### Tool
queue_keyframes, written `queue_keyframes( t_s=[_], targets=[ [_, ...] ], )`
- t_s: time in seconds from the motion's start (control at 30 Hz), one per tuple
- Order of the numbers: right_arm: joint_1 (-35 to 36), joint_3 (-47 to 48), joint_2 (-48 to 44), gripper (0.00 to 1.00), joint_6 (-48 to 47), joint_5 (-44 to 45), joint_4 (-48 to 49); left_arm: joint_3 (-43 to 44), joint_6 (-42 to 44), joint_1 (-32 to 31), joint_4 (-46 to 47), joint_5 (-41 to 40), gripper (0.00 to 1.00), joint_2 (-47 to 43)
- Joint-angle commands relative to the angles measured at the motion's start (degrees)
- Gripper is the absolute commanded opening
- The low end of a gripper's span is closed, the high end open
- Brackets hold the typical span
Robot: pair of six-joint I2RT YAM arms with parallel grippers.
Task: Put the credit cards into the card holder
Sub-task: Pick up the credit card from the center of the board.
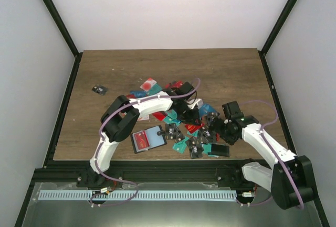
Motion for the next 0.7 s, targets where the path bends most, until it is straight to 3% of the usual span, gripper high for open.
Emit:
queue_keyframes(
  t_s=[0.0, 0.53, 0.67],
  targets=[
    [-0.5, -1.7, -0.2, 0.88, 2.1, 0.2, -1.5, 1.6, -0.5, -2.0, 0.2, 1.8, 0.23, 2.0],
    [-0.4, -8.2, 4.4, 0.73, -4.2, -17.8, 11.4, 2.0, 1.7, -4.7, 1.7, 0.7, 0.22, 9.3],
    [-0.4, -10.0, 4.1, 0.66, -4.4, -26.4, 17.0, 4.1, 4.8, -4.4, -0.1, 1.2, 0.22, 10.2]
  ],
)
